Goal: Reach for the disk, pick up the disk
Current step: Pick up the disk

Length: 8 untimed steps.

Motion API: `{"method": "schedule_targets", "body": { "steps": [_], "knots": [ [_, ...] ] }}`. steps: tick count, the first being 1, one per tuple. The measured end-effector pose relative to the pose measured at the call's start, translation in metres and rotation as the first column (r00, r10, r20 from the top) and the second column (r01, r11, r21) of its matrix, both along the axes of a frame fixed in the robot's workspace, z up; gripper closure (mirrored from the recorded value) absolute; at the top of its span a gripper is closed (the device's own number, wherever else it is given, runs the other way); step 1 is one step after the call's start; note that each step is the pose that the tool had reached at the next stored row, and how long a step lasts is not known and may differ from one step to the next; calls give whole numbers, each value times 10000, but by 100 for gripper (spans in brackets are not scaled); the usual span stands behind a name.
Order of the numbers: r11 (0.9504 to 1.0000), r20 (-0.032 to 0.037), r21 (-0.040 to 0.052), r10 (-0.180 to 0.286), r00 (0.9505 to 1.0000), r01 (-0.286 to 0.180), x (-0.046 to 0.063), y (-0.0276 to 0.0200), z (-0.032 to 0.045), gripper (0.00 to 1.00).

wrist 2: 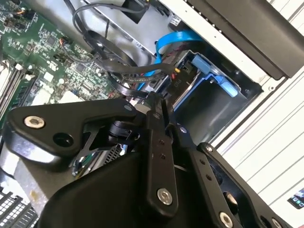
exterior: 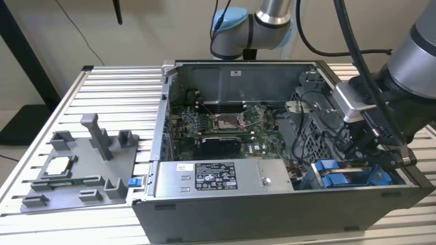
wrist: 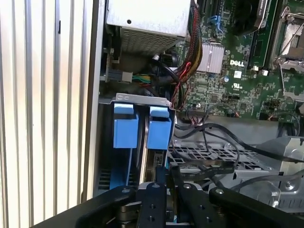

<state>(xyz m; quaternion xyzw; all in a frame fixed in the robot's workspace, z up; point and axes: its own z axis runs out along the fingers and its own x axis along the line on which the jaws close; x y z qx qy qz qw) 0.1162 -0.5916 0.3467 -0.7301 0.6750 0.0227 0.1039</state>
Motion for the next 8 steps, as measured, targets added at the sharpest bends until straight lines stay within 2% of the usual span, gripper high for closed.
{"method": "schedule_targets", "body": {
  "steps": [8],
  "knots": [
    [10000,-20,-1,-3,10000,3,27,-16,-6,100]
  ]
}}
